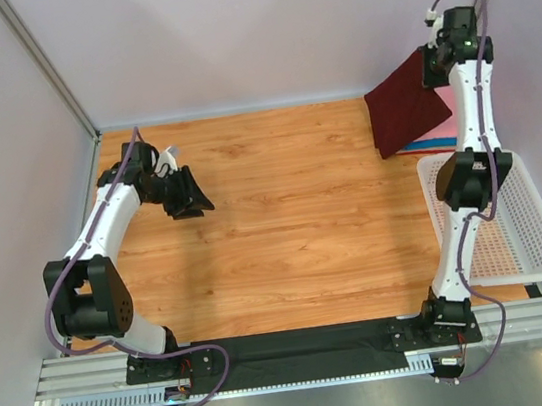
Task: Fold and stack the t-shirts
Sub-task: Neatly place the folded tshirt to the corner
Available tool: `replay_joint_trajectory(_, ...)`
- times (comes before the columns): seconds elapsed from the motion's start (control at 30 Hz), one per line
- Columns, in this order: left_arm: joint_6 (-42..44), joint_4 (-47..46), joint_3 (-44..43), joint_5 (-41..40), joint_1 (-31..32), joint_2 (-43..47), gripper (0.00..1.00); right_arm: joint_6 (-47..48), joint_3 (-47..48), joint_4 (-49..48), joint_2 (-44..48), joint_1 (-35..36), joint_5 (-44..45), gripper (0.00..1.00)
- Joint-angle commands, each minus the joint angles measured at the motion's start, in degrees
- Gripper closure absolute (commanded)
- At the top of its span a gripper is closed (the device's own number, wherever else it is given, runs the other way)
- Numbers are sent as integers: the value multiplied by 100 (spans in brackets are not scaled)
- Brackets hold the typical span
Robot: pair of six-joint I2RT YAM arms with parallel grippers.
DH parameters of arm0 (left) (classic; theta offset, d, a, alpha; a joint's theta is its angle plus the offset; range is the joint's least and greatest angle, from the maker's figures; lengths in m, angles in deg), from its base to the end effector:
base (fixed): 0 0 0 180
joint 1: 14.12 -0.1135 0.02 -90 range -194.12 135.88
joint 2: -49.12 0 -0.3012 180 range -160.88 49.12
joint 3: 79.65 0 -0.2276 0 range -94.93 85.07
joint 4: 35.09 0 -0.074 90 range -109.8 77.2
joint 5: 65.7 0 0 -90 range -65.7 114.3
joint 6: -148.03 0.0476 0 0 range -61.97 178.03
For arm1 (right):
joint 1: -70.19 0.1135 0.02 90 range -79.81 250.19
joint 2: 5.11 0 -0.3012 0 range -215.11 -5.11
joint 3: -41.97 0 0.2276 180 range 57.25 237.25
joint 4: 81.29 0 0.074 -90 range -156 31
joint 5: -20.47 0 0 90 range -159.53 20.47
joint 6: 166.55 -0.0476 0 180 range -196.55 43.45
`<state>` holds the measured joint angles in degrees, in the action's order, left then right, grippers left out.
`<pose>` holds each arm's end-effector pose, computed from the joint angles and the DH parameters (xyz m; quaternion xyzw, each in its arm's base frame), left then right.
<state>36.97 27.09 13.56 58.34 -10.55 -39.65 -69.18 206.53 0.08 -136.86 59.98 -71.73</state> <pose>0.2882 -0.0447 0.3047 -0.0770 0.9311 -0.3243 0.1480 0.4848 -0.0855 0.3704 0.0164 0.9350 -0.0363 0.3523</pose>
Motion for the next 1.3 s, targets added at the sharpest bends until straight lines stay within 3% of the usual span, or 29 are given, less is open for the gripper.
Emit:
replay_joint_trajectory(0.0,76,-102,5,173,-32,343,50,19,93,-410,237,-498,-263,100)
replay_joint_trajectory(0.13,49,-180,58,260,-32,387,50,-149,269,-868,-184,-1034,-650,100)
replay_joint_trajectory(0.37,-47,-348,146,665,-32,194,50,-88,383,-2090,-1396,-1184,-475,98)
replay_joint_trajectory(0.43,-47,-339,154,674,-23,150,50,-140,155,-2766,-1494,-1219,-115,78)
replay_joint_trajectory(0.47,-56,-382,189,683,-32,150,50,-297,137,-3090,-1590,-1254,60,56)
replay_joint_trajectory(0.57,-39,-400,190,674,-23,123,49,-491,137,-3312,-1609,-1325,-10,43)
replay_joint_trajectory(0.7,-47,-435,163,691,-23,141,48,-641,-249,-3541,-1346,-1334,-62,36)
replay_joint_trajectory(0.8,-47,-488,190,657,-23,220,48,-702,-363,-3313,-1091,-1299,254,21)
replay_joint_trajectory(0.93,-74,-541,198,805,-23,255,48,-868,-1256,-3304,-84,-1167,781,7)
replay_joint_trajectory(1.13,-127,-682,216,867,-23,448,48,-1167,-2182,-3199,1140,-842,966,7)
replay_joint_trajectory(1.27,-162,-901,260,999,-23,580,48,-1616,-3235,-3460,1712,-727,512,12)
